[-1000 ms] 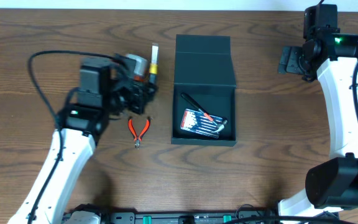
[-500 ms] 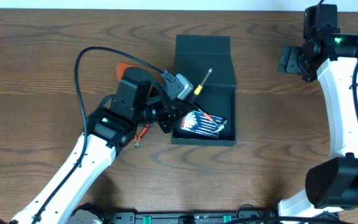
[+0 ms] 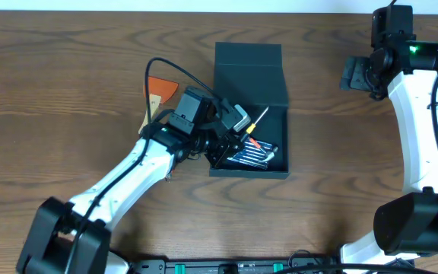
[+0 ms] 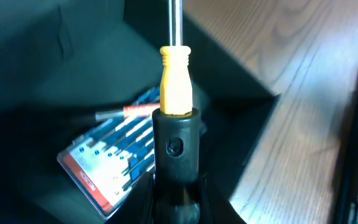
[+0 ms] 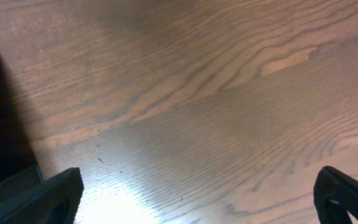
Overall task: Pack container
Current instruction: 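Lift the screwdriver and carry it right into the black box, then lower the screwdriver onto the case and open the left gripper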
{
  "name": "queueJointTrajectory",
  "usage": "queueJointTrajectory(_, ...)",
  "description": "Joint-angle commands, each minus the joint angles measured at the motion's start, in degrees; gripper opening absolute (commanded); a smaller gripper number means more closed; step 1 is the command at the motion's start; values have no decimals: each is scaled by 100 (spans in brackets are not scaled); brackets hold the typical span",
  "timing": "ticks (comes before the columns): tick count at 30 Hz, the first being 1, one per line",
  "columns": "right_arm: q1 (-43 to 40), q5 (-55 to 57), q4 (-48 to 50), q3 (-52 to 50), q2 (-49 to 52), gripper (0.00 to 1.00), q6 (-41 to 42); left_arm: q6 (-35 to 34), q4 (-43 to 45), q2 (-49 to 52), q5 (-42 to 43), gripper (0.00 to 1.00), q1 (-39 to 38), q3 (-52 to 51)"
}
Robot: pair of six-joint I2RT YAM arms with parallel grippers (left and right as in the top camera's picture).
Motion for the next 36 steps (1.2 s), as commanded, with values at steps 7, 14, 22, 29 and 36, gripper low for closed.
queueJointTrajectory(7, -9, 22, 0, 114, -22, 99, 81, -610, 50, 391, -811, 6, -33, -4)
queueJointTrajectory(14, -9, 22, 0, 114, -22, 99, 81, -861, 50, 391, -1731, 6, -160, -4)
queueJointTrajectory(22, -9, 22, 0, 114, -22, 99, 81, -872, 50, 391, -1849, 6, -271, -4)
queueJointTrajectory(29, -9, 22, 0, 114, -22, 99, 81, -872, 48, 391, -1849, 6, -293, -4)
queueJointTrajectory(36, -9, 22, 0, 114, -22, 99, 81, -872, 131, 487, -1851, 6, -509, -11)
